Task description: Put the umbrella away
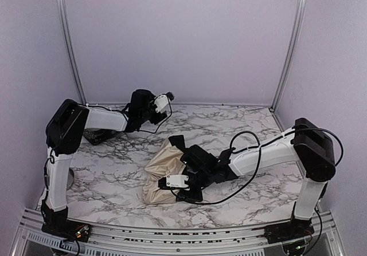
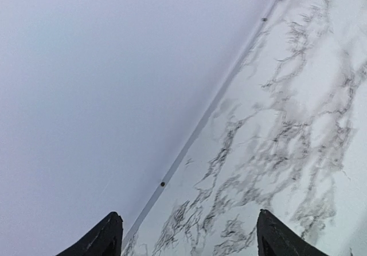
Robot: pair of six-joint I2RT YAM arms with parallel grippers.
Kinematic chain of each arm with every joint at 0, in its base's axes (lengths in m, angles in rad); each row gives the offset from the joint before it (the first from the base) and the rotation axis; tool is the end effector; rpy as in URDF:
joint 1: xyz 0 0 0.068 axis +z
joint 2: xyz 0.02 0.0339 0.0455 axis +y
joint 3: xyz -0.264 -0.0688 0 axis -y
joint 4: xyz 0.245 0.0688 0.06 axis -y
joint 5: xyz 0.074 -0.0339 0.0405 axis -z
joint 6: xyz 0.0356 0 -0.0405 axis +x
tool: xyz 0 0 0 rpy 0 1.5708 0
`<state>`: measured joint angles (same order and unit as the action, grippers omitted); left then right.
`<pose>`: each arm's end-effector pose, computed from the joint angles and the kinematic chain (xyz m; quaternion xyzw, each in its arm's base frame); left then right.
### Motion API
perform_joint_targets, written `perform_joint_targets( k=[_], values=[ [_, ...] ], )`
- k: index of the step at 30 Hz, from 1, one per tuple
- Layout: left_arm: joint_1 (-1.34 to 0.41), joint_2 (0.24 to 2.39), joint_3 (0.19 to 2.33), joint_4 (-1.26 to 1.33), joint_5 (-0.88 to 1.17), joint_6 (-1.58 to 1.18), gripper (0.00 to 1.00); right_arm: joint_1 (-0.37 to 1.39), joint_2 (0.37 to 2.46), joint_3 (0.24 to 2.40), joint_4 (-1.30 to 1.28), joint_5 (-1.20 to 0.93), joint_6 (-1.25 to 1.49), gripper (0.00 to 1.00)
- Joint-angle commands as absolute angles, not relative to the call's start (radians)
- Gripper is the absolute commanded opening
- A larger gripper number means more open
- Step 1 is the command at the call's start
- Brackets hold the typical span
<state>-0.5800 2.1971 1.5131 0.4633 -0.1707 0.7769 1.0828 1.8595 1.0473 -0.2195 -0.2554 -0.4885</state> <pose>0.4291 -0.2739 0.1952 0.4467 0.6390 0.1274 0.6131 0.1622 0.3248 0.1370 -0.7002 0.6519 0.1947 0.2166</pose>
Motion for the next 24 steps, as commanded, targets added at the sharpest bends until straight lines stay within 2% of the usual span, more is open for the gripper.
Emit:
perform_joint_targets(
  k=[1, 4, 7, 9, 14, 18, 22, 24],
  values=[
    [-0.554, 2.147, 1.507, 0.505, -0.357, 0.664, 0.88, 1.069, 1.965, 1.022, -0.467, -0.287, -0.435, 0.00],
    [-0.557, 2.035, 1.419, 0.510, -0.366, 0.644, 0.92, 1.063, 1.989, 1.049, -0.512, -0.313, -0.423, 0.00],
    [-0.577, 1.849, 1.252, 0.518, -0.338, 0.602, 0.91, 1.048, 2.017, 1.086, -0.565, -0.374, -0.397, 0.00],
    [-0.605, 1.700, 1.115, 0.516, -0.318, 0.571, 0.86, 1.037, 2.031, 1.103, -0.589, -0.423, -0.381, 0.00],
    [-0.795, 1.261, 0.711, 0.492, -0.125, 0.590, 0.61, 1.020, 2.064, 1.133, -0.626, -0.556, -0.357, 0.00],
    [-0.917, 0.991, 0.489, 0.400, 0.166, 0.535, 0.58, 0.994, 2.102, 1.155, -0.666, -0.684, -0.352, 0.00],
    [-1.013, 0.976, 0.475, 0.223, 0.196, 0.556, 0.58, 0.979, 2.137, 1.187, -0.694, -0.745, -0.351, 0.00],
    [-1.051, 1.035, 0.523, 0.084, 0.192, 0.574, 0.64, 0.967, 2.155, 1.206, -0.709, -0.777, -0.349, 0.00]
  ],
)
